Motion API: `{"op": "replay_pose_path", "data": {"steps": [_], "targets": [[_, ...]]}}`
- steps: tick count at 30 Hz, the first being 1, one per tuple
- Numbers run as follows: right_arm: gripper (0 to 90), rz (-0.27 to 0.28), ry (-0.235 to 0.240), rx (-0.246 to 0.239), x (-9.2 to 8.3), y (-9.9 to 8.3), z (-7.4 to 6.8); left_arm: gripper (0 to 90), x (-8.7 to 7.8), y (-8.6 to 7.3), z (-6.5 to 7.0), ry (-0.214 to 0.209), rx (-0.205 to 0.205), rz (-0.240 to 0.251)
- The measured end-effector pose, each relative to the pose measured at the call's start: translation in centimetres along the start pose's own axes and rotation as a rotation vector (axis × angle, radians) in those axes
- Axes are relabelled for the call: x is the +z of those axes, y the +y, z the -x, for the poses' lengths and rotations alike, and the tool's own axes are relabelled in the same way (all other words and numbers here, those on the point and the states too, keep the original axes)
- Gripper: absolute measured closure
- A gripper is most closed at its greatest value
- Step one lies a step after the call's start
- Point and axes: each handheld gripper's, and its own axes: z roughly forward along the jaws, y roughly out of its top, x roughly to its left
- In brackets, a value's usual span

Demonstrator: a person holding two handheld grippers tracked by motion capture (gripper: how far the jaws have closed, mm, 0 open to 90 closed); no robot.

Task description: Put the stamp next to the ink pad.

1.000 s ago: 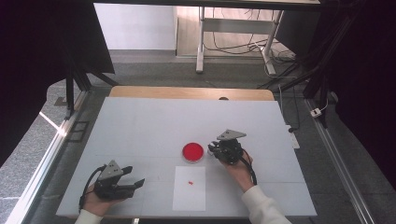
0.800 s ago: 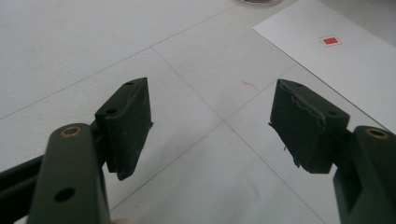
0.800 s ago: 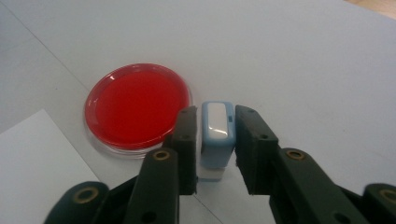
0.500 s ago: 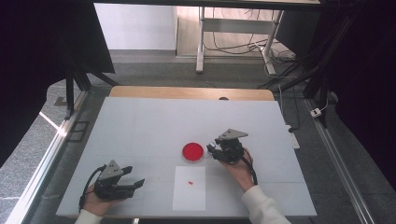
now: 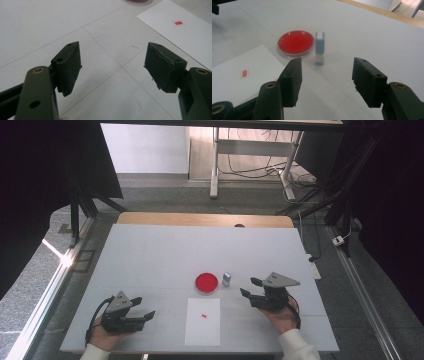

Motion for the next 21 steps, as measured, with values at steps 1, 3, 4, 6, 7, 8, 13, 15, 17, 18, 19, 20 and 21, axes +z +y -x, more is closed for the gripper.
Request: {"op": "replay_pose_path", "data": {"steps": [1, 3, 4, 6, 7, 8, 13, 15, 17, 18, 19, 20, 21], "targets": [[40.7, -0.001, -0.005, -0.004, -0.7, -0.3, 0.1, 29.2, 0.0, 0.0, 0.0, 0.001, 0.001, 0.0], [40.7, 0.015, -0.003, -0.009, -1.8, -1.0, 0.1, 29.3, 0.0, 0.0, 0.0, 0.003, 0.001, 0.002], [40.7, 0.018, -0.002, -0.011, -2.4, -1.4, 0.2, 29.2, 0.0, 0.1, 0.0, 0.004, 0.0, 0.004], [40.8, 0.018, -0.006, -0.013, -3.3, -2.1, 0.3, 29.3, 0.0, 0.1, 0.0, 0.007, 0.0, 0.006], [40.8, 0.018, -0.012, -0.012, -3.7, -2.4, 0.4, 29.3, 0.0, 0.1, 0.0, 0.009, 0.0, 0.007], [40.8, 0.018, -0.014, -0.007, -4.1, -2.7, 0.4, 29.3, 0.0, 0.1, 0.0, 0.007, 0.001, 0.007], [40.9, 0.014, -0.034, -0.005, -5.5, -3.9, 1.2, 29.3, 0.0, 0.1, 0.1, 0.01, 0.005, 0.007], [40.9, 0.013, -0.041, -0.008, -5.7, -4.2, 1.4, 29.3, 0.0, 0.1, 0.1, 0.01, 0.005, 0.007], [40.9, 0.011, -0.043, -0.005, -5.8, -4.3, 1.6, 29.2, 0.1, 0.2, 0.1, 0.012, 0.004, 0.008], [40.9, 0.012, -0.042, -0.007, -5.8, -4.3, 1.6, 29.2, 0.1, 0.2, 0.1, 0.012, 0.005, 0.008], [40.9, 0.013, -0.039, -0.01, -5.8, -4.3, 1.5, 29.3, 0.1, 0.2, 0.1, 0.012, 0.005, 0.008], [40.9, 0.012, -0.037, -0.015, -5.7, -4.3, 1.5, 29.2, 0.1, 0.2, 0.1, 0.012, 0.005, 0.009], [40.9, 0.011, -0.039, -0.018, -5.7, -4.3, 1.4, 29.3, 0.1, 0.2, 0.1, 0.012, 0.005, 0.009]]}}
